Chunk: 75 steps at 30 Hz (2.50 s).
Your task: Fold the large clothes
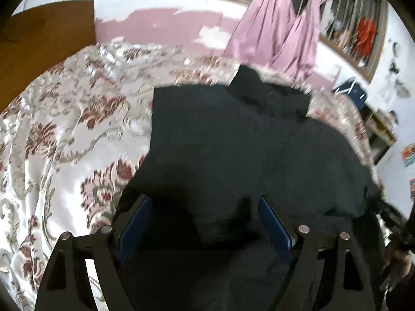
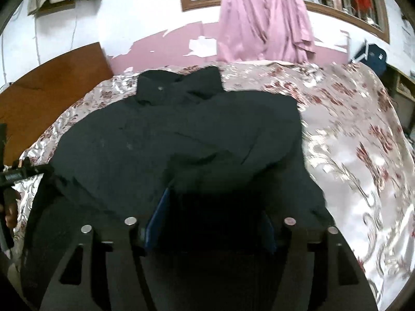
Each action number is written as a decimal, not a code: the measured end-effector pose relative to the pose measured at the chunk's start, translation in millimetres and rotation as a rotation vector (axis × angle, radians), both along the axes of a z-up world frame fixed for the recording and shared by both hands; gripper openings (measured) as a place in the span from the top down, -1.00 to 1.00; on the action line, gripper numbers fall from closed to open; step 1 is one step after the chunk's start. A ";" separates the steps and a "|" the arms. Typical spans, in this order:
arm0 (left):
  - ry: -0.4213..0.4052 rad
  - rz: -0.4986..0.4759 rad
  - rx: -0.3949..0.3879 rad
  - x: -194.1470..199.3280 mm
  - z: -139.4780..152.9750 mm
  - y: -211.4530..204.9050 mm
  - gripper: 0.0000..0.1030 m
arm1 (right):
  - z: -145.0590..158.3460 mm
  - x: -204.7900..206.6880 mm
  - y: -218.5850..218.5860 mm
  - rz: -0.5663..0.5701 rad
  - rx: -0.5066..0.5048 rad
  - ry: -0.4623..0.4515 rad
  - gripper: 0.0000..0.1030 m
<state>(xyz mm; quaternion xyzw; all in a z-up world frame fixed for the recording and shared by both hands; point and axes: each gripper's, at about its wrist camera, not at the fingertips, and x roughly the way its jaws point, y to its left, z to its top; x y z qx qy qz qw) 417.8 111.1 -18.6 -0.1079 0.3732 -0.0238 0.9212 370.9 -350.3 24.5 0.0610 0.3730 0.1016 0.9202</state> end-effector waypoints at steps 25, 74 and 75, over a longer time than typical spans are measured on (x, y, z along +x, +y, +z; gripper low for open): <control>-0.068 -0.072 0.236 38.1 -46.2 -79.3 -0.91 | -36.7 56.9 46.7 0.039 -0.037 0.010 -0.24; 0.070 -0.056 0.048 297.9 52.5 -65.7 -0.94 | 63.5 296.9 52.8 -0.012 0.099 0.149 -0.41; 0.072 -0.057 0.047 305.4 49.9 -67.3 -0.86 | 59.4 308.3 56.0 -0.017 0.101 0.165 -0.37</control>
